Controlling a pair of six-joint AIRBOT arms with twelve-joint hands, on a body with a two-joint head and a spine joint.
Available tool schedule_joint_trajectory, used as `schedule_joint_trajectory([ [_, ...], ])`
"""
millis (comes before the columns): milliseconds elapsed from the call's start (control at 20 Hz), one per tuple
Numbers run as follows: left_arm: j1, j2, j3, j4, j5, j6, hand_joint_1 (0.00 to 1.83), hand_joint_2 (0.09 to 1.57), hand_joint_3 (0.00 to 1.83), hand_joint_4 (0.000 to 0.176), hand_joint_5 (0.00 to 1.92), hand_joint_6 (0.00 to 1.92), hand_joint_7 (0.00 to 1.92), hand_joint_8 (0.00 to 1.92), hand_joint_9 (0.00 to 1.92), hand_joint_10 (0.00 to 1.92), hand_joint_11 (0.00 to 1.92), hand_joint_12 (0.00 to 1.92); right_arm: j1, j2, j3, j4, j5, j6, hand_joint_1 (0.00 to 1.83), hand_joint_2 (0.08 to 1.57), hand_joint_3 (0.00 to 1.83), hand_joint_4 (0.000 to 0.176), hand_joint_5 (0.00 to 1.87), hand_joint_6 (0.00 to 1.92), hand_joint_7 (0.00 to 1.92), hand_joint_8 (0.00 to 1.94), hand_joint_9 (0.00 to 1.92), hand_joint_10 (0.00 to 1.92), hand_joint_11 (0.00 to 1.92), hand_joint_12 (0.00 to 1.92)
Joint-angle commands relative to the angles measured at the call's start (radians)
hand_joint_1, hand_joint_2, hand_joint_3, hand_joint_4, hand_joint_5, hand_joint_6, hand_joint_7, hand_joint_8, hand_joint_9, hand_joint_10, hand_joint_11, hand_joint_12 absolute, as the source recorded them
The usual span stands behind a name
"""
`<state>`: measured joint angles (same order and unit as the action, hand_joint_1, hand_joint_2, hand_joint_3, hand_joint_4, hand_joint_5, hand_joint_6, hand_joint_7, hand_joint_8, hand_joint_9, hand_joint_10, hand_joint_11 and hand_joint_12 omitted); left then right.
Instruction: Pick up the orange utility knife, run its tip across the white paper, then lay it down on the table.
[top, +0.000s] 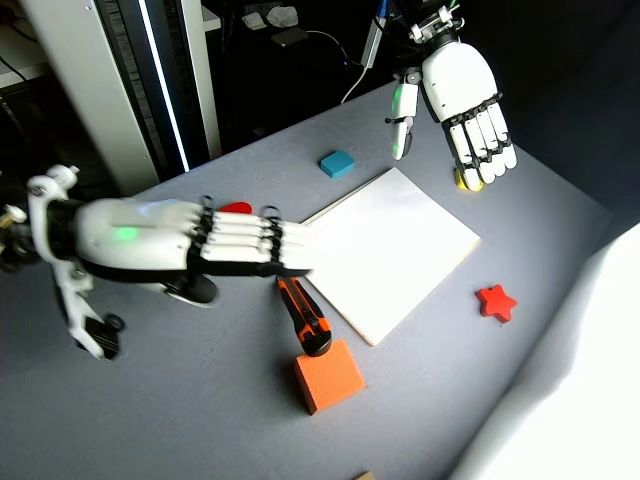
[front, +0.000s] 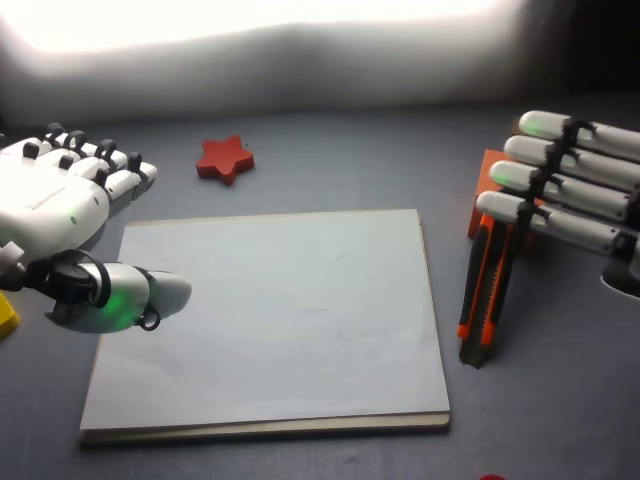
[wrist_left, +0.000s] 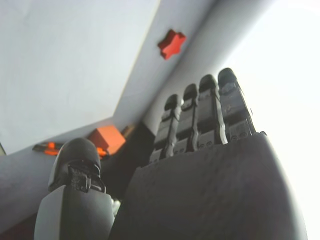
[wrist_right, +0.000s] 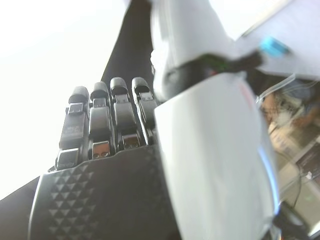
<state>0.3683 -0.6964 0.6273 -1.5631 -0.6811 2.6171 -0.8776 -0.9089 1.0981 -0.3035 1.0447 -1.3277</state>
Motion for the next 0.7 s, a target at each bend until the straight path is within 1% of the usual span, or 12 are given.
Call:
schedule_joint_trajectory([
  [0,-0.014,0.003,0.005,0.058,-0.044,0.001,0.01,1.22,0.0,0.029,0.0,0.0,0.0,0.0,0.0,0.0,0.0,0.0,0.017,-0.007,0.015,0.022,0.078,-0.028,1.18,1.07,0.01,0.0,0.0,0.0,0.0,0.0,0.0,0.0,0.0,0.0],
  [100,-0.015,0.002,0.007,0.053,-0.044,0.001,0.01,1.22,0.0,0.026,0.0,0.0,0.0,0.0,0.0,0.0,0.0,0.0,0.03,-0.03,0.043,-0.008,0.066,-0.037,1.16,1.08,0.01,0.0,0.0,0.0,0.0,0.0,0.0,0.0,0.0,0.0],
  [150,-0.016,0.0,0.008,0.054,-0.044,0.001,0.0,1.22,0.0,0.025,0.0,0.0,0.0,0.0,0.0,0.0,0.0,0.0,0.036,-0.047,0.06,-0.018,0.058,-0.042,1.12,1.08,0.01,0.0,0.0,0.0,0.0,0.0,0.0,0.0,0.0,0.0],
  [250,-0.016,-0.005,0.009,0.054,-0.043,0.011,0.0,1.22,0.0,0.021,0.0,0.0,0.0,0.0,0.0,0.0,0.0,0.0,0.037,-0.08,0.091,-0.018,0.044,-0.048,1.11,1.07,0.01,0.0,0.0,0.0,0.0,0.0,0.0,0.0,0.0,0.0],
  [350,-0.015,-0.006,0.007,0.054,-0.031,0.013,0.0,1.23,0.0,0.03,0.0,0.0,0.0,0.0,0.0,0.0,0.0,0.0,0.035,-0.115,0.129,-0.027,0.049,-0.045,1.12,1.07,0.01,0.0,0.0,0.0,0.0,0.0,0.0,0.0,0.0,0.0],
  [500,-0.023,-0.007,0.007,0.054,-0.015,0.013,0.0,1.23,0.0,0.027,0.0,0.0,0.0,0.0,0.0,0.0,0.0,0.0,0.038,-0.182,0.193,-0.036,0.049,-0.036,1.13,1.07,0.01,0.0,0.0,0.0,0.0,0.0,0.0,0.0,0.0,0.0],
  [600,-0.027,-0.011,0.008,0.052,-0.016,0.013,0.0,1.24,0.01,0.023,0.0,0.0,0.0,0.0,0.0,0.0,0.01,0.0,0.045,-0.213,0.228,-0.054,0.044,-0.036,1.15,1.06,0.0,0.0,0.0,0.0,0.0,0.0,0.0,0.0,0.0,0.0],
  [650,-0.026,-0.013,0.01,0.052,-0.017,0.013,0.0,1.24,0.01,0.023,0.0,0.0,0.0,0.0,0.0,0.0,0.01,0.0,0.05,-0.234,0.253,-0.06,0.053,-0.037,1.11,1.07,0.01,0.0,0.0,0.0,0.0,0.0,0.0,0.0,0.0,0.0],
])
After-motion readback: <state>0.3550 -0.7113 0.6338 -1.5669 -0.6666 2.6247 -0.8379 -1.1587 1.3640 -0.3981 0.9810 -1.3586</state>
